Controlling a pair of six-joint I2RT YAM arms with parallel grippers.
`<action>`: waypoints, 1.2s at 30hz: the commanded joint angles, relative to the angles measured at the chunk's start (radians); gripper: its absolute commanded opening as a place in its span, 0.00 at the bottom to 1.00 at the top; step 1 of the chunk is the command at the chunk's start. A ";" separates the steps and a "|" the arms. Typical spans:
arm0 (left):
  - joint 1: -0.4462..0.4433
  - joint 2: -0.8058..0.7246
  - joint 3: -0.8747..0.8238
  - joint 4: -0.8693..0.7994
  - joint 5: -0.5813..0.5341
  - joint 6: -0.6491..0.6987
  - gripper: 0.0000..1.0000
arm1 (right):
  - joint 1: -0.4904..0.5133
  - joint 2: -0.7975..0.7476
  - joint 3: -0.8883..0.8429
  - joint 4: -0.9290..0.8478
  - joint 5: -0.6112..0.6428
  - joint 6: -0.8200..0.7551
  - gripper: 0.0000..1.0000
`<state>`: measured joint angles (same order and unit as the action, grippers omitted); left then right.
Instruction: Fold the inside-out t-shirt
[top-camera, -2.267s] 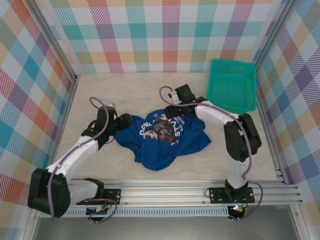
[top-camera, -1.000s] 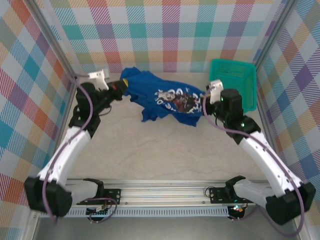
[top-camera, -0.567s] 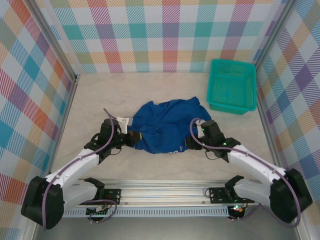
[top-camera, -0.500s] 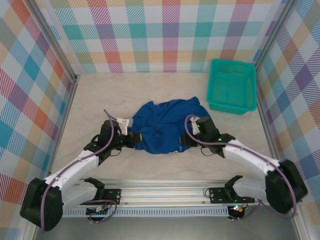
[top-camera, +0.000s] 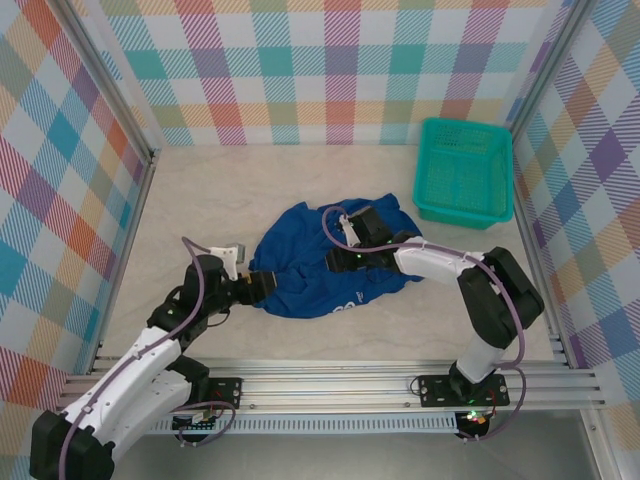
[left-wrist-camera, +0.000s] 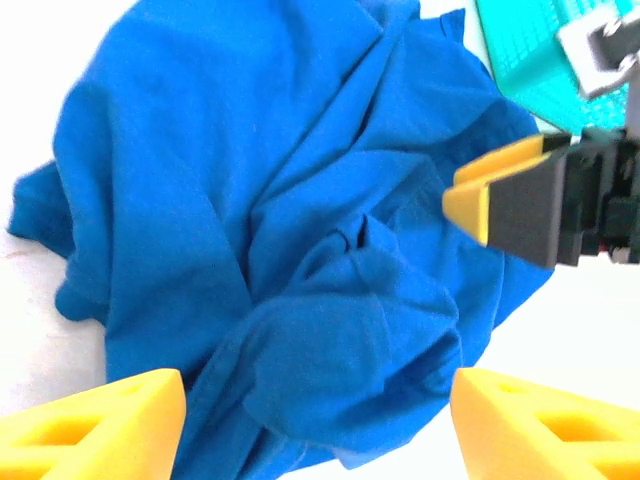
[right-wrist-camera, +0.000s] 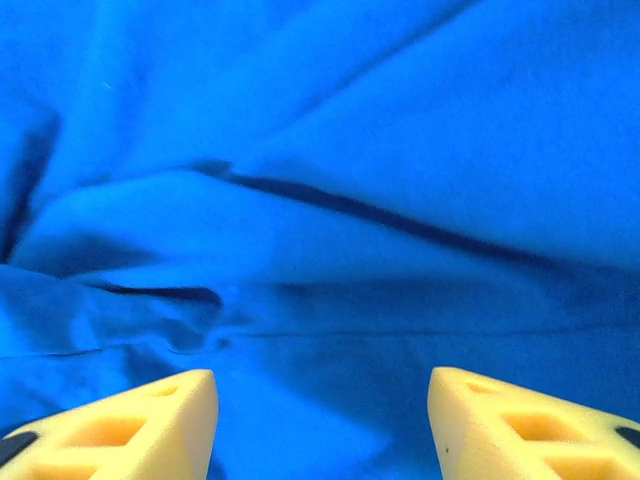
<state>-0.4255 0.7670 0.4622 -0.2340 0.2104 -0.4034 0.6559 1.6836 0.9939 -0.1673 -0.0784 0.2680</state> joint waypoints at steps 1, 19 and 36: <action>-0.024 0.130 0.097 -0.035 -0.062 0.010 0.72 | 0.007 0.008 0.015 -0.054 0.014 -0.021 0.58; -0.136 0.410 0.275 -0.289 -0.041 0.072 0.67 | 0.058 -0.329 -0.286 -0.003 -0.044 0.004 0.43; -0.135 0.514 0.236 -0.149 0.061 0.015 0.30 | 0.180 0.014 -0.085 0.249 -0.186 0.134 0.58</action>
<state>-0.5591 1.3079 0.7341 -0.4076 0.2447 -0.3679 0.8242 1.6630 0.8795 0.0360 -0.2268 0.3794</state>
